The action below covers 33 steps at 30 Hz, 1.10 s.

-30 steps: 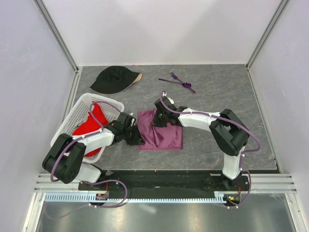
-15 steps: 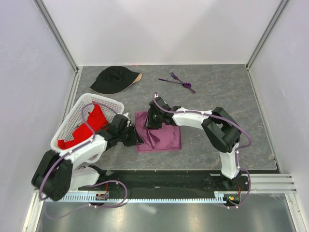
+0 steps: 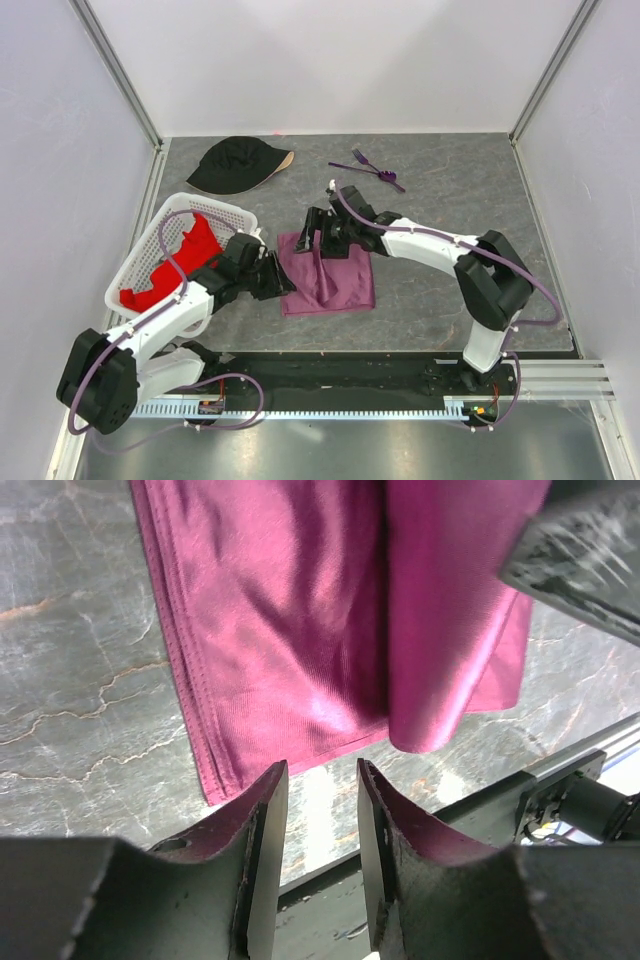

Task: Fold the napkin into a case and place the utensils inside
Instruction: Fold the rectangle-folded napkin at the center of the board, then smooth out the square-folded napkin at the center of the board.

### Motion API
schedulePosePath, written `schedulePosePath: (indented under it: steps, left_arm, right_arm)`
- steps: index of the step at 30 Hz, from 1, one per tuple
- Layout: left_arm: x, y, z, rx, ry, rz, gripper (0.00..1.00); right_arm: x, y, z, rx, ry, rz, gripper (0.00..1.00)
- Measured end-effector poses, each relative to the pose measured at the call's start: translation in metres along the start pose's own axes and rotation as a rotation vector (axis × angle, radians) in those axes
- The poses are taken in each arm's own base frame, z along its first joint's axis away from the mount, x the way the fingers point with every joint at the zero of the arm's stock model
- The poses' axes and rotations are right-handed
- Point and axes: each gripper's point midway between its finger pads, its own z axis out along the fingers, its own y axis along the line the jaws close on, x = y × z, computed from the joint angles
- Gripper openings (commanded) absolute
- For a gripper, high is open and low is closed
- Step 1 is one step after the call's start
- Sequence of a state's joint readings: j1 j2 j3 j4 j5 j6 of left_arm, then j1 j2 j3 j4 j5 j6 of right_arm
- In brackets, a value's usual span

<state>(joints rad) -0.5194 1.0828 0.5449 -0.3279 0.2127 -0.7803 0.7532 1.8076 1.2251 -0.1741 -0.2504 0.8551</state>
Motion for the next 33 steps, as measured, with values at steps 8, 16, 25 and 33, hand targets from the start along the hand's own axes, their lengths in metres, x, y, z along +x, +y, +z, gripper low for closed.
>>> schedulePosePath:
  steps: [8,16,25,33]
  left_arm:
    - [-0.018,-0.019,-0.008,0.022,-0.027,0.008,0.36]
    - [-0.016,-0.016,-0.009,0.005,-0.015,0.007,0.36]
    - [-0.018,-0.002,-0.003,-0.048,-0.016,0.000,0.27]
    - [-0.011,0.015,0.012,-0.108,0.022,-0.011,0.22]
  right_arm:
    - [-0.003,-0.026,-0.013,0.018,0.017,-0.048,0.96]
    - [-0.006,-0.042,-0.012,0.045,0.022,-0.074,0.92]
    - [0.000,-0.083,0.014,0.124,0.075,-0.072,0.72]
    - [0.000,-0.085,0.022,0.115,0.080,-0.080,0.59]
